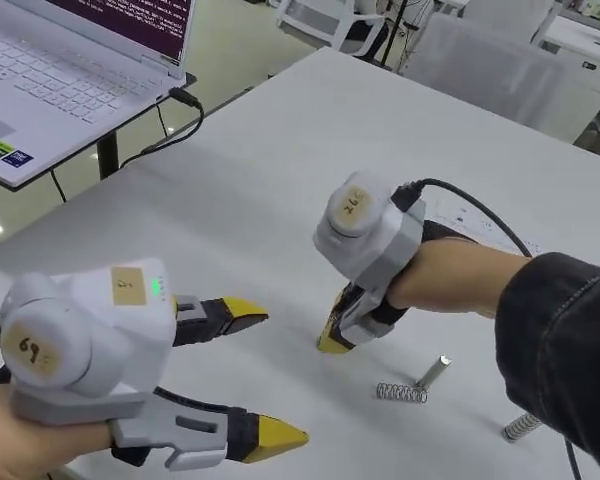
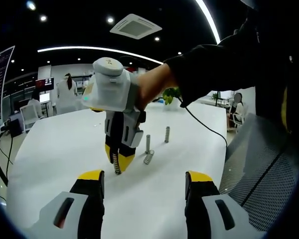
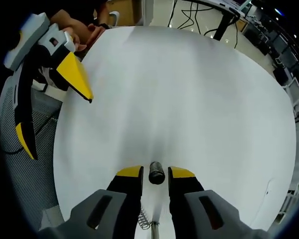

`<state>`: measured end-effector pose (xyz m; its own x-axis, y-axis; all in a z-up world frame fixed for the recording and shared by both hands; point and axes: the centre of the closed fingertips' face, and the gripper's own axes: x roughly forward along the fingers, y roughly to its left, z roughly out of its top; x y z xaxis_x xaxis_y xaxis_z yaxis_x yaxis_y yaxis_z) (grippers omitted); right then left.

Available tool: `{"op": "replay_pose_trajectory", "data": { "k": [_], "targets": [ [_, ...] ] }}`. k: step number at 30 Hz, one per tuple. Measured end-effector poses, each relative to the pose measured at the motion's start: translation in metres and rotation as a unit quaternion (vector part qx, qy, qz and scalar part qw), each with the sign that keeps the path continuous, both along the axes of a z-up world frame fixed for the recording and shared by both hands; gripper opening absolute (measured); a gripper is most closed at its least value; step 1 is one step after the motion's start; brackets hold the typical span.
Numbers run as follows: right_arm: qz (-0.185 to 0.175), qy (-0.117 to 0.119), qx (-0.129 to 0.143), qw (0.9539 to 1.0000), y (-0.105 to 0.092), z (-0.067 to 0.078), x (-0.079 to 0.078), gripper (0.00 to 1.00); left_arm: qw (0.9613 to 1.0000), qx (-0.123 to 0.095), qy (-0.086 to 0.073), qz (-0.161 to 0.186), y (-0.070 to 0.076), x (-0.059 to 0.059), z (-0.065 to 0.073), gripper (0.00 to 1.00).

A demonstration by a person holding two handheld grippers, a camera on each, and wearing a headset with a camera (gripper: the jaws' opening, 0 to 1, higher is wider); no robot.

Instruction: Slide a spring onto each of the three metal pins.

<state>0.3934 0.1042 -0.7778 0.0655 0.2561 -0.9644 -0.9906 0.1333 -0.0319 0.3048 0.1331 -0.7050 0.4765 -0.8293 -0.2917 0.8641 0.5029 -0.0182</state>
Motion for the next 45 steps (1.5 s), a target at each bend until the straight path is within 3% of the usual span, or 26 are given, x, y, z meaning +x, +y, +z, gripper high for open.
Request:
{"op": "replay_pose_trajectory", "data": {
  "k": [7, 18, 26, 30, 38, 42, 45],
  "targets": [
    [-0.006, -0.009, 0.021, 0.9997, -0.003, 0.021, -0.004, 0.22, 1.0000, 0.001, -0.002, -0.003, -0.001, 0.001, 0.003, 0.61],
    [-0.035, -0.024, 0.069, 0.9967, -0.023, 0.066, -0.017, 0.22, 0.9996, -0.001, -0.008, -0.027, -0.016, -0.002, 0.009, 0.60],
    [-0.049, -0.042, 0.106, 0.9922, -0.041, 0.105, -0.041, 0.21, 0.9989, -0.009, -0.011, -0.044, -0.027, -0.003, 0.020, 0.58],
    [-0.061, -0.050, 0.119, 0.9897, -0.054, 0.117, -0.054, 0.21, 0.9985, -0.017, -0.008, -0.052, -0.033, -0.003, 0.022, 0.57],
    [-0.101, -0.056, 0.141, 0.9833, -0.090, 0.124, -0.087, 0.21, 0.9974, -0.015, 0.002, -0.071, -0.048, -0.007, 0.018, 0.57],
    [-0.127, -0.062, 0.156, 0.9775, -0.105, 0.122, -0.097, 0.21, 0.9970, -0.011, 0.004, -0.076, -0.053, -0.008, 0.015, 0.56],
    [-0.151, -0.070, 0.174, 0.9705, -0.116, 0.122, -0.104, 0.21, 0.9968, -0.006, 0.008, -0.079, -0.055, -0.007, 0.010, 0.55]
  ]
}}
